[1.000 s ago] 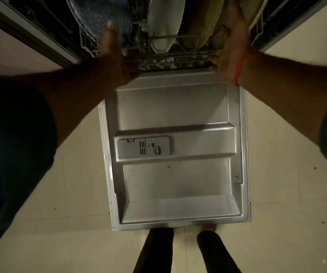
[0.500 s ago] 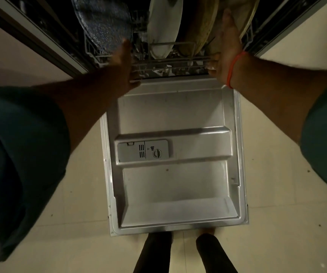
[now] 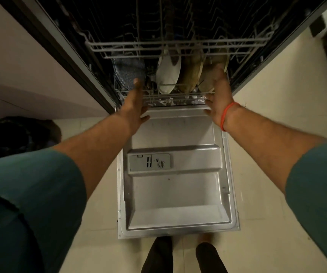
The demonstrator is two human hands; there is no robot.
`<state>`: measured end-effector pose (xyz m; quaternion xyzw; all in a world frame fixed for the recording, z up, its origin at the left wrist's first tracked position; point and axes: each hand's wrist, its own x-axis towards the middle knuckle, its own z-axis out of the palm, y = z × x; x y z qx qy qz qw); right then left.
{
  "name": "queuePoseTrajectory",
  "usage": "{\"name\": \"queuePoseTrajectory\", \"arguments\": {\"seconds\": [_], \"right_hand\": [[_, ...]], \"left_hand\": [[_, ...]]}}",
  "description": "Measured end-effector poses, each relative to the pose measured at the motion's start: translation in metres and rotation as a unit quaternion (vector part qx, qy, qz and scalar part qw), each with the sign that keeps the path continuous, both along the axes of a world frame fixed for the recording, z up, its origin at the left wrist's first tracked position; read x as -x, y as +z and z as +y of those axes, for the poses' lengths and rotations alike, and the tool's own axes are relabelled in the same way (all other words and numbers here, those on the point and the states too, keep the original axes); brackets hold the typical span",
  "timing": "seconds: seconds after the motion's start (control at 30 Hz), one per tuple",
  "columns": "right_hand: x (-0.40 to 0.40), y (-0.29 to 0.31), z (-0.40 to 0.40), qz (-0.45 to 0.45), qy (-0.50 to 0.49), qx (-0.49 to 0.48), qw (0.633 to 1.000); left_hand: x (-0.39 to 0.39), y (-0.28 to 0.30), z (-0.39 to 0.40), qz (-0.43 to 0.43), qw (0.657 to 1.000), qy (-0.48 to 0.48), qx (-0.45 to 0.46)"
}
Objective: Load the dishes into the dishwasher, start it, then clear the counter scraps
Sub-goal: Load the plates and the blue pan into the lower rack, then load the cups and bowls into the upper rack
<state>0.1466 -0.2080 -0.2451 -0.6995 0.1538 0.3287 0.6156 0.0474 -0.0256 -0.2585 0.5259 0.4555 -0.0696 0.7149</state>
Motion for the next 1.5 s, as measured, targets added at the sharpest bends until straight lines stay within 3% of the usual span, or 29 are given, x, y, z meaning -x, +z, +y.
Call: {"name": "queuePoseTrajectory", "arguments": {"seconds": [0.57, 1.1, 1.3, 1.5], "right_hand": [[0.091, 0.124, -0.053, -0.010, -0.015, -0.078, 0.997], [0.230, 0.285, -0.089, 0.022, -0.020, -0.224, 0.974], [0.263, 0.304, -0.077, 0.046, -0.008, -0.233, 0.971], [0.278, 0.308, -0.050, 0.037, -0.014, -0.205, 0.978]], "left_hand": [[0.120, 0.113, -0.069, -0.067, 0.993, 0.075, 0.069], [0.259, 0.312, -0.155, -0.163, 0.964, 0.201, 0.069], [0.326, 0.326, -0.129, -0.154, 0.959, 0.230, 0.054], [0.337, 0.322, -0.097, -0.138, 0.963, 0.222, 0.062]]}}
